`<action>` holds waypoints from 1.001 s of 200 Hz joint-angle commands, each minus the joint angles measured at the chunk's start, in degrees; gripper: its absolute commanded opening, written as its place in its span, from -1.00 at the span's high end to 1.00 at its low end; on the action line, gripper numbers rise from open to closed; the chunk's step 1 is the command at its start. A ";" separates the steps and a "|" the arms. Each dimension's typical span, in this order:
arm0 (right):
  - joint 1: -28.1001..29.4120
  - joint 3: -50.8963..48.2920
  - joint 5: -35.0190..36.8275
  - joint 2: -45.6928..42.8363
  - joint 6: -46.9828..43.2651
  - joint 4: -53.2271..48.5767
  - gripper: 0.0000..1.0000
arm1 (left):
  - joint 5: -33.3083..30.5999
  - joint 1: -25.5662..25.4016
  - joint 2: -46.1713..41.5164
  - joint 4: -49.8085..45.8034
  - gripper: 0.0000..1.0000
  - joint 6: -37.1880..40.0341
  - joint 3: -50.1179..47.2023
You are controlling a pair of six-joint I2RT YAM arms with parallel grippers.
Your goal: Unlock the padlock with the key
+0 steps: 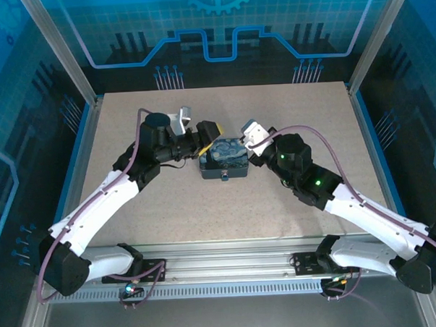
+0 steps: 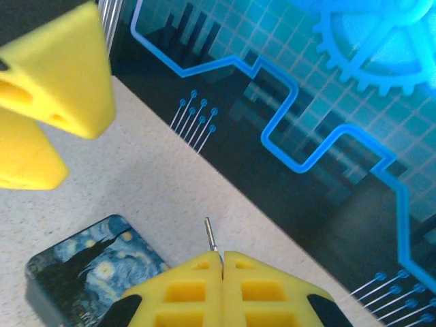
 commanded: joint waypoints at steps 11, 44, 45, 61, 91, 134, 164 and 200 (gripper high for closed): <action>2.91 1.57 5.35 -0.06 -9.05 7.17 1.00 | 0.88 0.53 1.81 -0.71 -0.57 -2.78 4.84; 5.92 0.37 8.95 0.01 -15.03 11.64 1.00 | 2.05 0.46 2.75 2.18 -0.56 -5.71 5.62; 6.01 0.35 9.07 0.03 -15.25 11.82 1.00 | 2.11 0.43 2.77 2.23 -0.56 -5.85 5.64; 7.08 -0.18 11.41 0.57 -17.74 14.16 1.00 | 2.70 0.28 3.21 3.27 -0.56 -7.18 5.62; 8.28 -0.47 12.70 1.55 -20.08 16.60 1.00 | 2.53 -0.44 3.14 4.41 -0.53 -8.34 5.60; 8.72 -0.90 12.25 2.04 -18.92 15.80 1.00 | 2.52 -1.00 3.03 6.55 -0.51 -9.94 5.66; 9.55 -1.17 12.18 2.65 -18.73 15.55 1.00 | 2.42 -1.58 3.52 6.86 -0.50 -10.10 6.47; 10.18 -0.93 12.28 4.21 -18.68 15.31 1.00 | 2.83 -2.03 4.44 8.23 -0.37 -11.38 6.80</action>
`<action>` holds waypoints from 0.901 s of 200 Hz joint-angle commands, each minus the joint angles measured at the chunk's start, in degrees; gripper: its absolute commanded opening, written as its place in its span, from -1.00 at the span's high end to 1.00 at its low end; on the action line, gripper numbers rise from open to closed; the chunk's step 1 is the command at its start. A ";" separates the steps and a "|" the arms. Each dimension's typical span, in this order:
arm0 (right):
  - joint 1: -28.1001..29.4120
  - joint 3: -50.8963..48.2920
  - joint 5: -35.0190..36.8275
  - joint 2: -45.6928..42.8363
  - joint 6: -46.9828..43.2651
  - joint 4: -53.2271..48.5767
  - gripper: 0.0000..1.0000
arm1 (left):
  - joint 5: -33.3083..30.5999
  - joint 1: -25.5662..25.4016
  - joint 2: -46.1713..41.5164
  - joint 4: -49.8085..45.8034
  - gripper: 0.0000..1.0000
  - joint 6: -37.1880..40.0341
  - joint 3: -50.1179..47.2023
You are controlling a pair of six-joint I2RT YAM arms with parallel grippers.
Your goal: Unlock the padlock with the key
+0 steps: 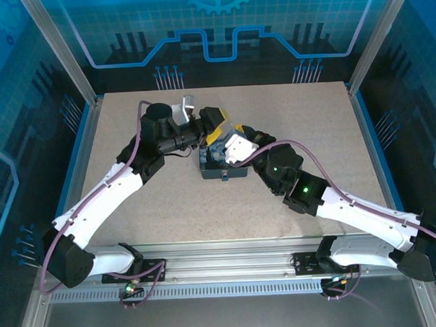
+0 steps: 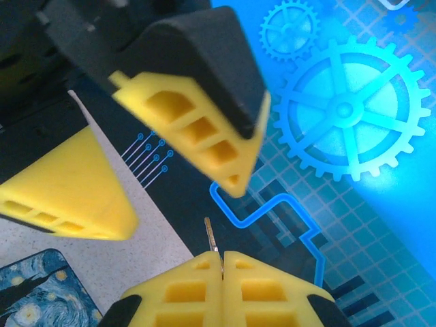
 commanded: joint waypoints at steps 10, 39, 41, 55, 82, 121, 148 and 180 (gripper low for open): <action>0.90 -0.50 1.08 1.22 -0.19 2.11 1.00 | 1.66 -0.74 1.10 2.42 -0.32 -1.40 2.09; 1.00 -0.43 1.17 1.80 0.00 2.73 1.00 | 2.00 -0.96 1.48 2.49 -0.08 -1.73 2.30; 1.00 -0.45 1.18 1.85 -0.01 2.70 1.00 | 2.02 -0.99 1.55 2.56 -0.07 -1.70 2.31; 0.99 -0.37 1.18 1.98 0.19 2.78 1.00 | 2.13 -1.03 1.56 2.49 0.04 -1.81 2.18; 1.03 -0.52 1.27 2.12 0.36 2.59 1.00 | 2.37 -1.06 1.72 2.57 0.29 -1.88 2.04; 1.18 -0.43 1.27 2.02 0.46 2.28 1.00 | 2.63 -1.09 1.83 2.97 0.64 -1.90 1.67; 1.14 -0.52 1.31 2.00 0.59 2.33 1.00 | 2.58 -1.08 1.75 2.85 0.96 -1.61 1.68; 1.16 -0.37 1.56 1.93 1.62 1.64 1.00 | 2.44 -1.01 1.44 2.15 1.00 -0.61 1.87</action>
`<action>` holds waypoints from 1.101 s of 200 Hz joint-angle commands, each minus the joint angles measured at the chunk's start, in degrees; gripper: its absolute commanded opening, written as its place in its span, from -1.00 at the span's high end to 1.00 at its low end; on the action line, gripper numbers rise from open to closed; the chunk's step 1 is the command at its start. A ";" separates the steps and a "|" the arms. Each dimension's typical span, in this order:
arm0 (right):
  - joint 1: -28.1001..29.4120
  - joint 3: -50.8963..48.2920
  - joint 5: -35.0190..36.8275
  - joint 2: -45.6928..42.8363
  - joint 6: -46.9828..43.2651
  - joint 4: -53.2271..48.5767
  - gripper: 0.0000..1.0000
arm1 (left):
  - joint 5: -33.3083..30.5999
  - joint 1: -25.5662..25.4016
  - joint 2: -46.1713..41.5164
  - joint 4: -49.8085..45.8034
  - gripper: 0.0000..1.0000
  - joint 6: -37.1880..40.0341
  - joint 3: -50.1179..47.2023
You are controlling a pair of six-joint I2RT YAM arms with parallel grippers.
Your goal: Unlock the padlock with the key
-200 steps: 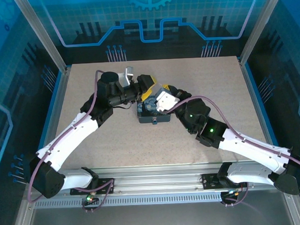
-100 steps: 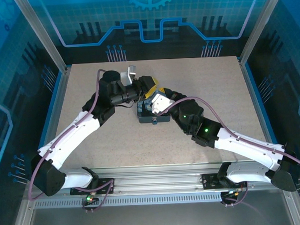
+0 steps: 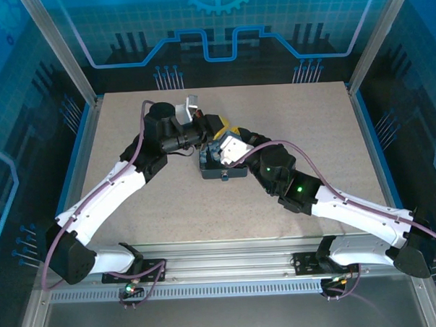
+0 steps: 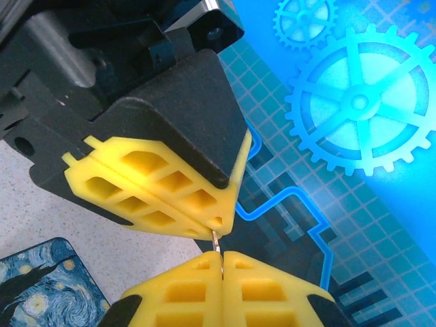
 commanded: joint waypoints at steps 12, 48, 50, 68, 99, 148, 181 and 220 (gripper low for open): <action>0.96 0.07 1.08 -0.46 3.03 0.39 0.78 | 0.86 -0.35 -0.25 -0.09 1.00 2.33 1.76; -2.36 0.41 -2.07 -4.83 15.40 -9.97 0.39 | -2.04 0.07 -0.91 -6.16 1.00 9.81 3.00; -2.58 0.47 -2.28 -5.16 16.22 -10.68 0.39 | -2.20 0.09 -0.97 -6.56 1.00 10.36 3.01; -4.10 0.36 -2.80 -7.82 23.38 -15.99 0.38 | -4.38 0.18 -1.51 -9.65 1.00 15.30 2.73; -9.58 1.10 -12.32 -11.23 40.26 -26.84 0.03 | -5.40 0.20 -2.56 -10.17 1.00 21.47 -0.29; -23.41 -2.37 -46.36 -10.69 66.49 -24.16 0.01 | -3.32 0.09 -4.22 -6.34 1.00 26.83 -5.46; -26.06 -9.50 -59.62 -7.97 81.74 -5.78 0.06 | -0.47 -0.13 -5.49 -1.63 1.00 26.96 -8.76; -26.20 -15.06 -65.24 -1.84 99.80 18.00 0.03 | 0.17 -0.84 -7.03 2.89 1.00 25.81 -11.46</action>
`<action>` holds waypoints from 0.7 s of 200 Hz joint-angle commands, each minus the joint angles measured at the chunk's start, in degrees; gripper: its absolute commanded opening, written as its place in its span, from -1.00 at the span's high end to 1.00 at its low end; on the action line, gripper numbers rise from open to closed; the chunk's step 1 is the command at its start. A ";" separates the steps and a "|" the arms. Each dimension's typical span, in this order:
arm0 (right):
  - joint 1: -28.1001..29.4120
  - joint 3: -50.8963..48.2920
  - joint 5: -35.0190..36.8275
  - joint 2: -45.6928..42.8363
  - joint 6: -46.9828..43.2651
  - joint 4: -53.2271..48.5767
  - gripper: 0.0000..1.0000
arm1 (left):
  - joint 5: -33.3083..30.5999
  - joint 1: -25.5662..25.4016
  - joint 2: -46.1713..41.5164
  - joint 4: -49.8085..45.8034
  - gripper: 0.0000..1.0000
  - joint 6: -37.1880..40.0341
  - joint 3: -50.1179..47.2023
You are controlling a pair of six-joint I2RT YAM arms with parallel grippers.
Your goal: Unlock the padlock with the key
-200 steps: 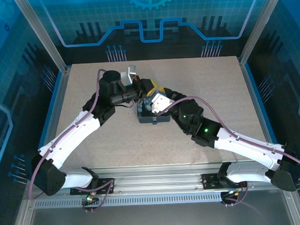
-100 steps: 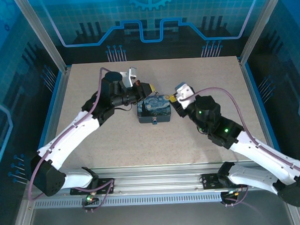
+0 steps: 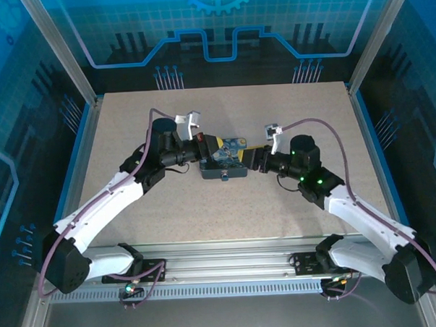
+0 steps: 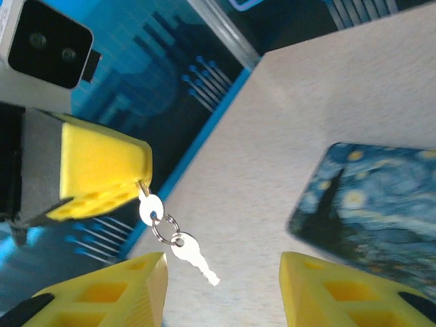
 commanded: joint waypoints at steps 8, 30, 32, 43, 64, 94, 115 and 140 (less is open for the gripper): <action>-0.28 -1.70 -9.09 3.73 17.84 22.16 0.03 | 2.24 -0.99 -2.63 6.10 1.00 1.20 -1.50; 0.33 -1.98 -8.93 4.95 21.60 27.17 0.03 | 2.03 -1.58 -3.25 6.94 1.00 0.96 -1.50; 0.38 -1.91 -8.93 5.06 21.68 27.32 0.03 | 2.07 -1.64 -3.32 7.01 1.00 0.92 -1.50; 0.84 -1.50 -8.67 4.93 21.97 27.33 0.03 | 1.99 -1.76 -3.65 7.25 1.00 0.72 -1.59; 1.26 -0.93 -8.49 4.63 21.96 26.83 0.05 | 2.11 -1.84 -4.21 8.04 1.00 0.12 -1.59; 1.96 -0.41 -9.01 4.92 22.10 27.24 0.16 | 2.12 -1.98 -4.66 8.95 1.00 -0.53 -1.68; 3.04 0.20 -9.46 5.19 20.91 26.87 0.25 | 2.20 -2.05 -4.75 9.31 1.00 -0.74 -2.00; 3.69 0.23 -8.94 4.92 20.12 26.66 0.32 | 2.17 -2.11 -5.01 9.76 1.00 -0.96 -2.73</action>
